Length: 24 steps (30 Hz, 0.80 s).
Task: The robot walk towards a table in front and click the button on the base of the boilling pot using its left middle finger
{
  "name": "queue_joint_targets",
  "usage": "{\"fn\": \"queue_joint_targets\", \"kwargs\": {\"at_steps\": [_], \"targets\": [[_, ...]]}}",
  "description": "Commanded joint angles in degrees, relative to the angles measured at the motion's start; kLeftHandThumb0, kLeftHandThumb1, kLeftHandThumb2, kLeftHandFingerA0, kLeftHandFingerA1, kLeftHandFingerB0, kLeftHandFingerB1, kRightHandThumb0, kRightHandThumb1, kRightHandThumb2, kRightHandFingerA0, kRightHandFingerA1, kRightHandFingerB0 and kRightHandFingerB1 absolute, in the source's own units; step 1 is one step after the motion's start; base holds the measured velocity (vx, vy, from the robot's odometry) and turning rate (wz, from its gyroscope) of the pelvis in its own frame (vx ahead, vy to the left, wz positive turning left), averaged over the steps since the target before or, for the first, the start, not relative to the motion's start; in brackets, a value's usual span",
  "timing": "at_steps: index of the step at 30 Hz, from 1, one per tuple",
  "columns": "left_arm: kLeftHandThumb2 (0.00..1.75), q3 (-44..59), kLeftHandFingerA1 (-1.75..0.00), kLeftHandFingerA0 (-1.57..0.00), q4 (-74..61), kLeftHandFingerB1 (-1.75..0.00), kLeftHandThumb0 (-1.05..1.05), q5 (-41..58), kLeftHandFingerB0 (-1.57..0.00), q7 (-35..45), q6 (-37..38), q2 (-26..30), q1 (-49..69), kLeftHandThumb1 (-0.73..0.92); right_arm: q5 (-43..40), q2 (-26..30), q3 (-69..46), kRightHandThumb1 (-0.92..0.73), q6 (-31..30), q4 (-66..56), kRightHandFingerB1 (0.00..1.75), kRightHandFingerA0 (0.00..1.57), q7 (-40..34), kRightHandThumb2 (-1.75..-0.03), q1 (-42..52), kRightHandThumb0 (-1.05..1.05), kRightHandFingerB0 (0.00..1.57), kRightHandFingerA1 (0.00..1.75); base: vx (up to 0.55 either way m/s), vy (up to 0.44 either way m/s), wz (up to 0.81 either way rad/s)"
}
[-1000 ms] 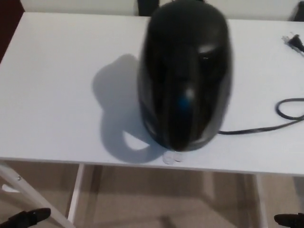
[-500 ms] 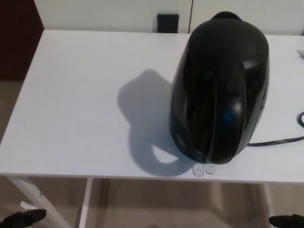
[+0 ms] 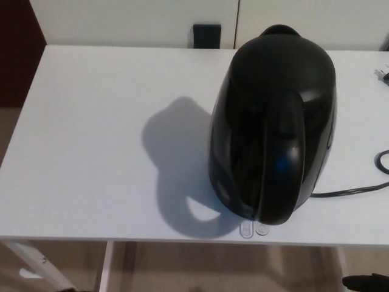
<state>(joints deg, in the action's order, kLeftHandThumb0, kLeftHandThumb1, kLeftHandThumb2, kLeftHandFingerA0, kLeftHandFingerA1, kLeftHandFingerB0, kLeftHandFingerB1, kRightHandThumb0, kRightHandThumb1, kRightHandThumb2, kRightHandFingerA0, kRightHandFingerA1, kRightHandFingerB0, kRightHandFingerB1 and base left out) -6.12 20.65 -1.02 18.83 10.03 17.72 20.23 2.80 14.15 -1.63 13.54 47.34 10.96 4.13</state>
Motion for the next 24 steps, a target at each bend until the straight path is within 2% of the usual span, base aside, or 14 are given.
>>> {"fn": "queue_joint_targets", "kwargs": {"at_steps": [1, 2, 4, 6, 8, 10, 13, 16, 18, 19, 20, 21, 23, 24], "targets": [[0.54, -6.6, -0.48, -0.56, -11.6, -0.43, -0.13, -7.7, -0.5, 0.2, 7.4, 2.7, 6.8, 0.44, 0.5, 1.1, 0.2, -0.49, 0.4, 0.6, 0.53, 0.71, 0.3, -0.72, -0.2, -0.36, 0.54, 0.59, 0.0, 0.0, 0.0], [0.54, -8.1, -0.47, -0.57, -15.0, -0.43, -0.15, -8.4, -0.5, 0.4, 7.8, 3.0, 8.5, 0.42, 0.2, 1.0, 0.0, -0.58, 0.2, 0.6, 0.44, 0.76, 0.4, -0.57, -0.2, -0.29, 0.59, 0.5, 0.0, 0.0, 0.0], [0.55, -9.8, -0.47, -0.55, -19.5, -0.43, -0.17, -9.5, -0.49, 1.0, 6.9, 4.1, 10.1, 0.42, 0.3, 0.8, 0.1, -0.57, 0.1, 0.7, 0.43, 0.77, 0.3, -0.56, -0.4, -0.29, 0.59, 0.5, 0.0, 0.0, 0.0], [0.54, -14.9, -0.46, -0.55, -26.0, -0.42, -0.18, -14.6, -0.48, 1.1, 13.4, 6.2, 12.3, 0.41, 0.4, 0.8, 0.2, -0.58, 0.4, 0.9, 0.44, 0.78, 0.2, -0.57, -0.5, -0.3, 0.6, 0.5, 0.0, 0.0, 0.0], [0.61, -18.2, -0.45, -0.48, -31.1, -0.43, -0.33, -20.0, -0.45, 0.6, 14.4, 8.1, 13.0, 0.39, 0.5, 0.9, 0.4, -0.58, 0.2, 1.0, 0.44, 0.77, 0.4, -0.56, -0.7, -0.3, 0.59, 0.5, 0.0, 0.0, 0.0], [0.55, -21.4, -0.35, -0.42, -38.4, -0.35, -0.32, -28.5, -0.44, 1.4, 15.3, 10.7, 12.7, 0.48, 1.1, 1.1, 0.9, -0.58, 0.0, 0.6, 0.43, 0.76, 0.3, -0.57, -1.0, -0.31, 0.59, 0.49, 0.0, 0.0, 0.0], [0.54, -23.6, -0.37, -0.41, -42.8, -0.36, -0.36, -33.1, -0.45, 1.2, 19.2, 11.7, 10.8, 0.45, 1.3, 1.2, 1.2, -0.59, 0.0, 0.2, 0.43, 0.76, 0.2, -0.57, -1.1, -0.31, 0.59, 0.49, 0.0, 0.0, 0.0], [0.56, -26.0, -0.35, -0.39, -44.8, -0.34, -0.52, -38.1, -0.45, 0.6, 22.6, 11.6, 6.4, 0.49, 0.9, 1.1, 1.2, -0.58, 0.0, 0.0, 0.43, 0.76, 0.5, -0.57, -1.3, -0.31, 0.59, 0.5, 0.0, 0.0, 0.0], [0.62, -27.6, -0.35, -0.4, -45.0, -0.36, -0.71, -41.1, -0.46, -0.8, 24.5, 10.8, 3.5, 0.6, 1.3, 1.3, 1.5, -0.58, -0.3, -0.2, 0.43, 0.76, 0.3, -0.57, -1.3, -0.31, 0.6, 0.49, 0.0, 0.0, 0.0], [0.62, -27.8, -0.35, -0.4, -44.9, -0.36, -0.71, -41.8, -0.46, -1.4, 24.9, 10.8, 2.9, 0.6, 1.4, 1.3, 1.6, -0.58, -0.3, -0.3, 0.43, 0.76, 0.2, -0.57, -1.3, -0.31, 0.6, 0.49, 0.0, 0.0, 0.0], [0.65, -28.6, -0.35, -0.35, -46.0, -0.35, -0.76, -43.2, -0.43, 0.4, 23.7, 11.0, 1.2, 0.66, 1.5, 1.4, 1.7, -0.59, -0.6, -0.5, 0.43, 0.76, 0.3, -0.57, -1.6, -0.31, 0.6, 0.49, 0.0, 0.0, 0.0], [1.0, -29.5, -0.45, -0.31, -45.5, -0.48, -0.85, -46.0, -0.41, -0.8, 24.4, 10.0, -2.4, 0.65, 1.5, 1.7, 1.8, -0.61, -0.7, -1.1, 0.43, 0.74, 0.8, -0.57, -1.6, -0.31, 0.58, 0.48, 0.0, 0.0, 0.0], [0.98, -30.5, -0.45, -0.31, -44.4, -0.48, -0.84, -47.9, -0.43, -1.9, 24.9, 9.2, -6.0, 0.62, 1.3, 1.9, 1.8, -0.61, -1.0, -1.2, 0.43, 0.73, 1.2, -0.58, -2.0, -0.3, 0.57, 0.48, 0.0, 0.0, 0.0], [0.62, -31.1, -0.34, -0.4, -43.6, -0.34, -0.76, -48.6, -0.45, -2.4, 24.8, 8.8, -8.2, 0.69, 1.2, 1.9, 1.7, -0.61, -1.3, -1.3, 0.43, 0.73, 1.3, -0.57, -2.3, -0.3, 0.57, 0.48, 0.0, 0.0, 0.0]]}}
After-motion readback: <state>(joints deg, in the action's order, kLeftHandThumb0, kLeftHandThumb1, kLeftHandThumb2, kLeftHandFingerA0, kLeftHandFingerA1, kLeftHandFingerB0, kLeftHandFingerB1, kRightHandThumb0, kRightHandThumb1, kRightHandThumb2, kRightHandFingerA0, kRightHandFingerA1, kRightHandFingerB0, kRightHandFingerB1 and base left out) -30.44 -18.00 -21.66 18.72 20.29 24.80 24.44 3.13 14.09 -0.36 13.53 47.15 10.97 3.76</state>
